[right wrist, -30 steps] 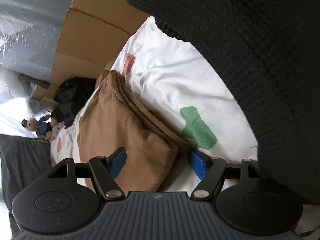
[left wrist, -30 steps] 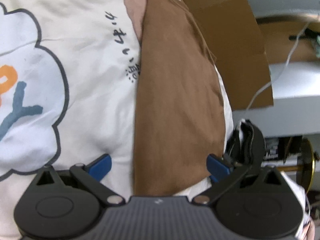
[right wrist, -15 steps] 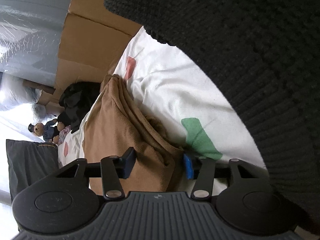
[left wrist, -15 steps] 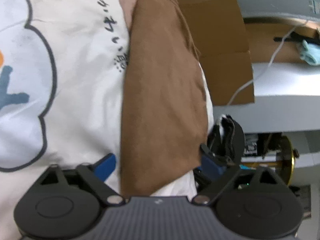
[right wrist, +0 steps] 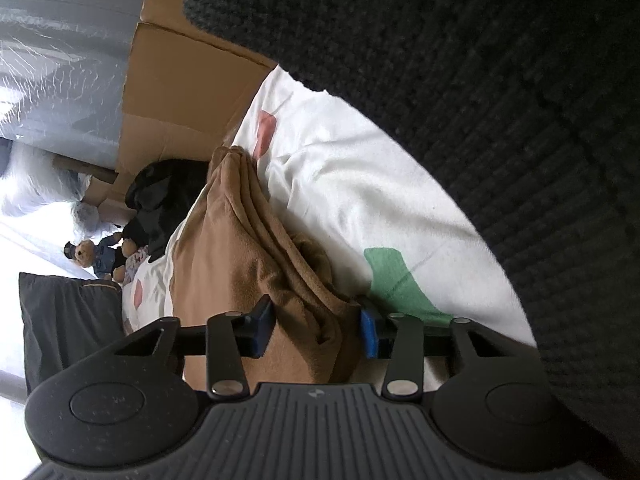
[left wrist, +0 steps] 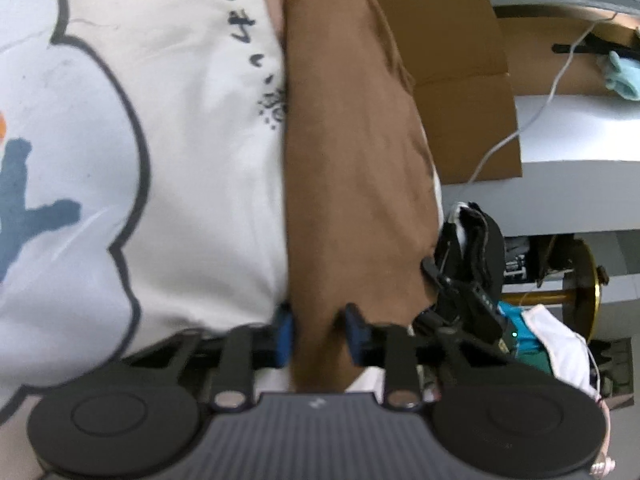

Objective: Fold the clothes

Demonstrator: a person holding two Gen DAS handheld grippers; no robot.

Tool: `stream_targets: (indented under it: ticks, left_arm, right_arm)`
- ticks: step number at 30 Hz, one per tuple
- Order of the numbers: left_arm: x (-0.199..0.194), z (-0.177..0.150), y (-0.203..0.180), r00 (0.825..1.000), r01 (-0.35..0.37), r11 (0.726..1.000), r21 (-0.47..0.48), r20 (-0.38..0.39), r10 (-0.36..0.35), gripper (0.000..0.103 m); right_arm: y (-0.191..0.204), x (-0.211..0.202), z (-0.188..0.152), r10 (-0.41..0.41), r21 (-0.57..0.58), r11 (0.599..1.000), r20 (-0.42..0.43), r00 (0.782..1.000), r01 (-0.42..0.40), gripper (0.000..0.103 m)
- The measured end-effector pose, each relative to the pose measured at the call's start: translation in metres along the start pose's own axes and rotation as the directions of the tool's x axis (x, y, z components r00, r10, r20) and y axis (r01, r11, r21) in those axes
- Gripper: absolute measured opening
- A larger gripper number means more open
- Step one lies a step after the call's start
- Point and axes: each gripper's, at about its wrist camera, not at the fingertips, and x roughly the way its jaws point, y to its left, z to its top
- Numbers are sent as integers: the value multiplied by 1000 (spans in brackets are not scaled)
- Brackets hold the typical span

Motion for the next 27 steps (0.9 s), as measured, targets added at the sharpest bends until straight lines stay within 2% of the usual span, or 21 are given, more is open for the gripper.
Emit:
stream_targets:
  ticks: [4, 9, 15, 16, 17, 18, 19, 20, 23, 27]
  left_arm:
    - [-4, -2, 1, 1000, 14, 1000, -3, 3, -14, 23]
    - [-3, -3, 1, 998, 59, 998, -24, 23, -59, 38]
    - [6, -3, -3, 997, 73, 997, -22, 25, -72, 38]
    - [8, -2, -5, 997, 70, 997, -19, 21, -69, 37]
    - [8, -1, -6, 998, 62, 998, -12, 19, -62, 31]
    - [8, -1, -6, 999, 42, 999, -5, 22, -42, 18]
    - [7, -3, -6, 1000, 9, 1000, 3, 30, -9, 16]
    - [6, -4, -5, 999, 7, 1000, 3, 37, -7, 15]
    - [3, -7, -6, 999, 13, 1000, -4, 49, -12, 12]
    - [-2, -5, -9, 998, 31, 999, -9, 52, -31, 9]
  right_arm:
    - [0, -2, 0, -6, -3, 1000, -2, 1000, 6, 35]
    - [3, -2, -1, -14, 1, 1000, -4, 1000, 14, 34]
    - [4, 1, 0, -27, 2, 1000, -9, 1000, 27, 34]
    - [5, 2, 0, -28, -4, 1000, -10, 1000, 28, 34]
    - [5, 2, 1, -28, -11, 1000, -12, 1000, 28, 34]
    - [5, 3, 1, -28, -21, 999, -14, 1000, 28, 34]
    - [6, 3, 0, -29, -27, 999, -14, 999, 28, 33]
    - [7, 3, 0, -30, -33, 999, -15, 999, 30, 31]
    - [10, 2, -1, -36, -29, 999, -16, 999, 36, 23]
    - [21, -4, -4, -42, -52, 998, -6, 999, 42, 19]
